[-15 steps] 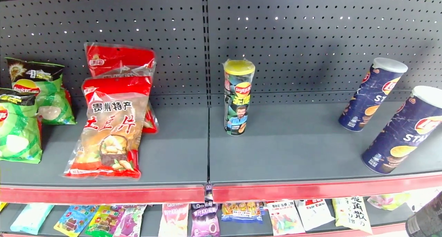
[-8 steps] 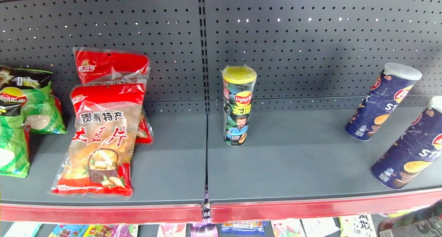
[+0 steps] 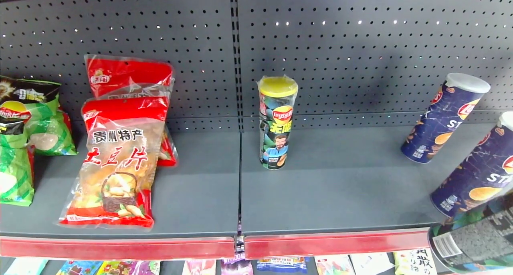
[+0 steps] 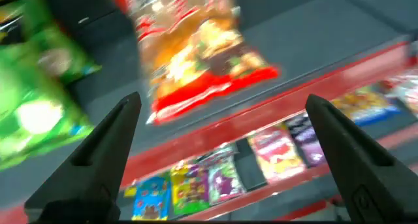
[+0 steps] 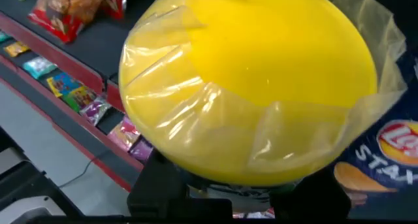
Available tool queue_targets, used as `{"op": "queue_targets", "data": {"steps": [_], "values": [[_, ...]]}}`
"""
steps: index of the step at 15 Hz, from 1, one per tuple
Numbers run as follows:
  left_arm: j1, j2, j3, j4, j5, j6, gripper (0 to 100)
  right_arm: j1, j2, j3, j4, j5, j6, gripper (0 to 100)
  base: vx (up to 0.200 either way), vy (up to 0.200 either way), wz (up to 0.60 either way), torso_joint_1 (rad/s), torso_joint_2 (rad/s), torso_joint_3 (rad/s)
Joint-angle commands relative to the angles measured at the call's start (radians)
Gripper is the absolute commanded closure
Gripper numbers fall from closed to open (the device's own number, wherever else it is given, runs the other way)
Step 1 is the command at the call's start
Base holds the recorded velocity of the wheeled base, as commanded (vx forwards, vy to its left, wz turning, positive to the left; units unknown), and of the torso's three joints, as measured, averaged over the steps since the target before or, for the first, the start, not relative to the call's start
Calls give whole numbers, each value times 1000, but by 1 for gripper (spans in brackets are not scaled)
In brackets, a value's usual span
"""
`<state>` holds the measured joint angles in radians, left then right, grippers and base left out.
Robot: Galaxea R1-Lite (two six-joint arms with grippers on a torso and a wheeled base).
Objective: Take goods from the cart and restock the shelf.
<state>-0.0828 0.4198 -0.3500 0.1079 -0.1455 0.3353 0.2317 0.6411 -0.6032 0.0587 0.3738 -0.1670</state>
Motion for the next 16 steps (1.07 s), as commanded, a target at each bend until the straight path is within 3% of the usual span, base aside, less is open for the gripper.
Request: {"op": "queue_targets", "data": {"steps": [1,3,4,5,6,7,8,10,13,16], "values": [[0,208,-66,-40,-66,1,0,72,143,-81,-5,-6,4,100,0,0,0,0,0,0],[-17,353,-118,-131,-108,14,0,95,196,-113,-7,-7,3,100,0,0,0,0,0,0],[-77,450,-179,-143,-169,1,0,95,223,-124,-11,-7,3,100,0,0,0,0,0,0],[-137,533,-254,-149,-244,-36,0,95,238,-133,-14,-7,3,100,0,0,0,0,0,0],[-169,591,-313,-149,-266,-53,0,95,247,-133,-17,-7,3,100,0,0,0,0,0,0],[-256,700,-396,-151,-269,-55,0,95,256,-136,-17,-7,3,100,0,0,0,0,0,0],[-298,791,-465,-152,-269,-56,0,95,259,-144,-17,-7,3,100,0,0,0,0,0,0],[-353,938,-567,-200,-266,-61,0,94,256,-144,-17,-9,3,100,0,0,0,0,0,0],[-413,1099,-704,-261,-267,-96,0,89,249,-138,-17,-23,3,100,0,0,0,0,0,0],[-445,1149,-741,-264,-269,-94,0,89,250,-133,-16,-30,4,100,0,0,0,0,0,0]]}}
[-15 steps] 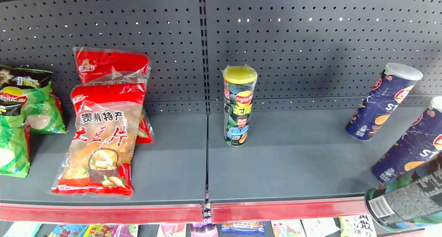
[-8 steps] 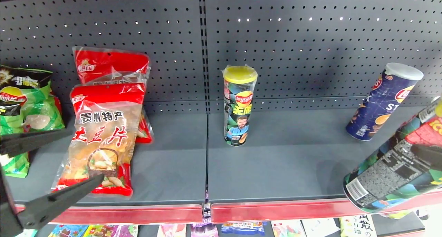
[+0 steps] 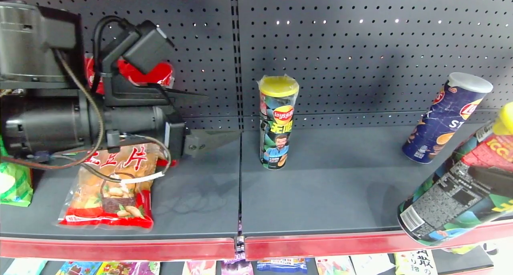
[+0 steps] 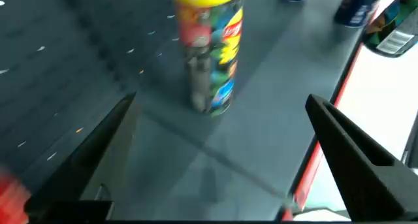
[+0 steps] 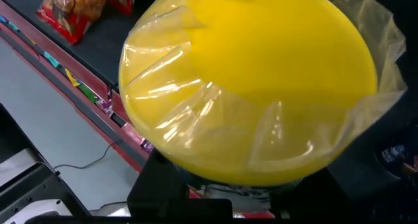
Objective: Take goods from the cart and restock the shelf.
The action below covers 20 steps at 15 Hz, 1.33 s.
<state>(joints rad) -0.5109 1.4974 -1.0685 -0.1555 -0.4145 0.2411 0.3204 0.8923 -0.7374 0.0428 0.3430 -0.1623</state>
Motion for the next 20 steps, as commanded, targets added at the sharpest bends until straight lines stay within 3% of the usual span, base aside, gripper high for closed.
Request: {"op": "queue_targets", "data": {"steps": [1,5,14,20], "values": [[-18,87,-25,-2,2,1,0,0,2,1,-1,1,0,100,0,0,0,0,0,0],[-20,172,-47,-107,6,6,0,0,7,7,0,1,0,100,0,0,0,0,0,0],[-40,330,-226,-111,26,7,0,-1,23,9,-1,-2,0,100,0,0,0,0,0,0],[-58,362,-255,-111,45,6,0,-1,23,10,-1,-2,0,100,0,0,0,0,0,0]]}}
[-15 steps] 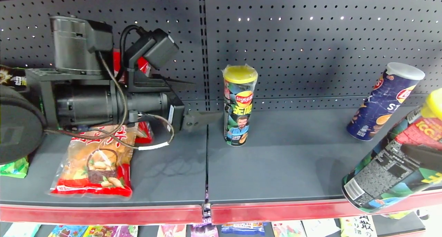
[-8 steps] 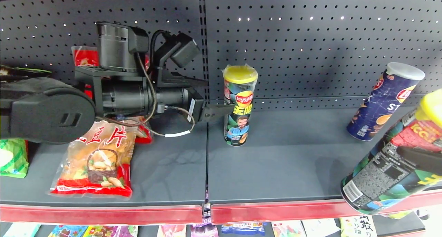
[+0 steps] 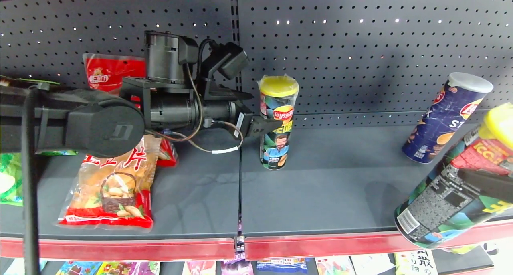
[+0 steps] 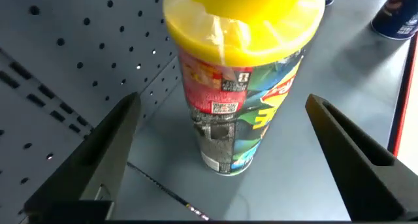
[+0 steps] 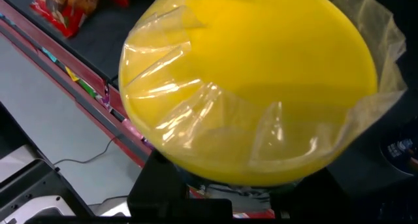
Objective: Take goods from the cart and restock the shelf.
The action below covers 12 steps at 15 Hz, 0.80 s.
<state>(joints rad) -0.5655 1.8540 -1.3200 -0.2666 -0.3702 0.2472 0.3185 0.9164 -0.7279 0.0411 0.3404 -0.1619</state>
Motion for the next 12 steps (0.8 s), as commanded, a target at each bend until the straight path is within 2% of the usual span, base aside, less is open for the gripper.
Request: {"op": "queue_targets", "data": {"steps": [1,7,12], "values": [[-13,24,-28,1,7,0,0,1,4,1,0,0,-1,100,0,0,0,0,0,0],[-25,88,-120,1,47,-3,0,-9,4,1,0,0,-1,100,0,0,0,0,0,0],[-50,109,-142,1,63,-8,0,-13,6,1,0,0,-1,100,0,0,0,0,0,0]]}}
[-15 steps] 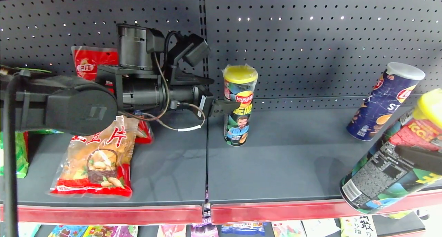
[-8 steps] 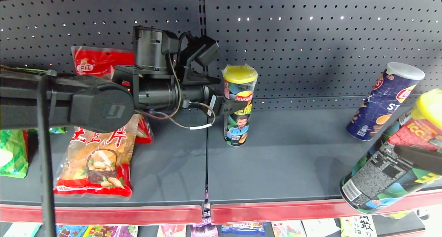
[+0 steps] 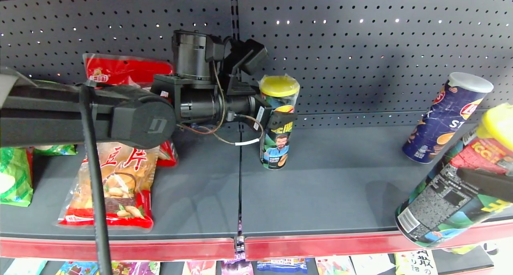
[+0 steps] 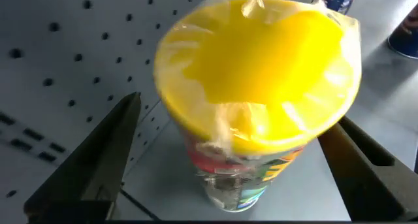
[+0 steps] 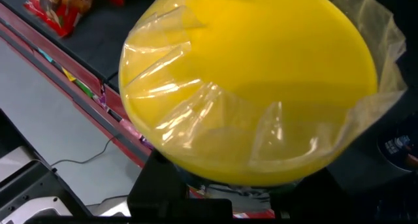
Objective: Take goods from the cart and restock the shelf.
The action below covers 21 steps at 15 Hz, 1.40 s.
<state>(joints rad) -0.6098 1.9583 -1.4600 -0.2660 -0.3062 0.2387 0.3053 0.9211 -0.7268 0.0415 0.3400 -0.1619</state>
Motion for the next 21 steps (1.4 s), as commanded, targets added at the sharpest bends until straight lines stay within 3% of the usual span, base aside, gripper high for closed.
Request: {"op": "queue_targets", "data": {"steps": [1,6,7,15,17,21], "values": [[-8,8,-3,1,-1,-1,0,0,1,0,0,1,-1,100,0,0,0,0,0,0],[-13,42,-34,-9,25,-1,0,-2,-1,0,0,1,-1,100,0,0,0,0,0,0],[-16,47,-36,-16,22,-1,100,-3,-1,0,0,1,-1,100,0,0,0,0,0,0],[-22,-21,23,-45,-19,-15,100,-14,2,0,0,2,-1,100,0,0,0,0,0,0],[-45,-119,145,-53,-25,-93,100,-14,2,-2,0,2,-1,100,0,0,0,0,0,0],[-94,-237,316,-81,-30,-128,100,-14,12,-8,-2,4,-1,100,0,0,0,0,0,0]]}}
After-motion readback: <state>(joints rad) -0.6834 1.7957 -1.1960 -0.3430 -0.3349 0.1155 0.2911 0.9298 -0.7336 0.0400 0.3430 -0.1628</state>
